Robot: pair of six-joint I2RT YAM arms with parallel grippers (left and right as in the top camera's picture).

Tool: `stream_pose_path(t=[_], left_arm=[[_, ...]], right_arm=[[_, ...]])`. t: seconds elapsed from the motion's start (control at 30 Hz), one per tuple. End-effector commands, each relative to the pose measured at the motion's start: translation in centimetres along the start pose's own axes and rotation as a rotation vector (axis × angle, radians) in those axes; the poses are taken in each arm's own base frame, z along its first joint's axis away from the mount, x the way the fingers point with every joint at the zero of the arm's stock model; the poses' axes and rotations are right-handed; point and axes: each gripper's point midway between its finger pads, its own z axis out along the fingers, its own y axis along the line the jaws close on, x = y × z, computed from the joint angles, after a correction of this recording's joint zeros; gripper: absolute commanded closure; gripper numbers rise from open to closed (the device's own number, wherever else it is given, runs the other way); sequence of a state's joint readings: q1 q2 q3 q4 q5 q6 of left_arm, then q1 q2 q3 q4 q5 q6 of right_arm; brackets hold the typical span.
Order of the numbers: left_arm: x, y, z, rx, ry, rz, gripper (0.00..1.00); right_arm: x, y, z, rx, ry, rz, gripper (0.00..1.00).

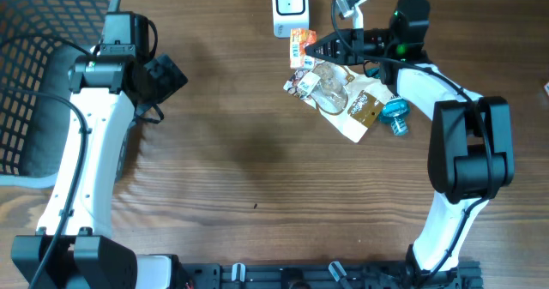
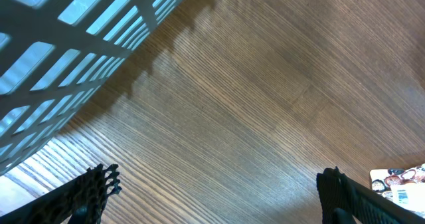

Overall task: Scan the item barcode
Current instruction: 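Hold the orange pack in front of the scanner window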

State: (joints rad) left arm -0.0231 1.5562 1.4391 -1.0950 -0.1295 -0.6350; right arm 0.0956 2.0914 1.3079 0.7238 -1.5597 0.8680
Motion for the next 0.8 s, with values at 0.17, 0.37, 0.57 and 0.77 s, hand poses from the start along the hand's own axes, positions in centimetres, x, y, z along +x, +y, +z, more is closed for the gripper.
stream_pose_path(t=[0.17,0.37,0.57,0.77], left_arm=[[-0.2,0.2,0.1,-0.001,0.0,-0.022,0.0],[-0.2,0.2,0.1,-0.001,0.0,-0.022,0.0],[-0.2,0.2,0.1,-0.001,0.0,-0.022,0.0],[-0.2,0.2,0.1,-0.001,0.0,-0.022,0.0]], right_arm=[[0.6,0.8,0.0,-0.041,0.048,-0.056,0.95],[-3.1,-2.3,-0.3,0.125,-0.173,0.114,0.95],[-0.6,-11.0,-2.7,0.518,-0.27,0.254,0.95],[5.2,-15.9,-9.8,1.166,0.045,0.235,0.95]])
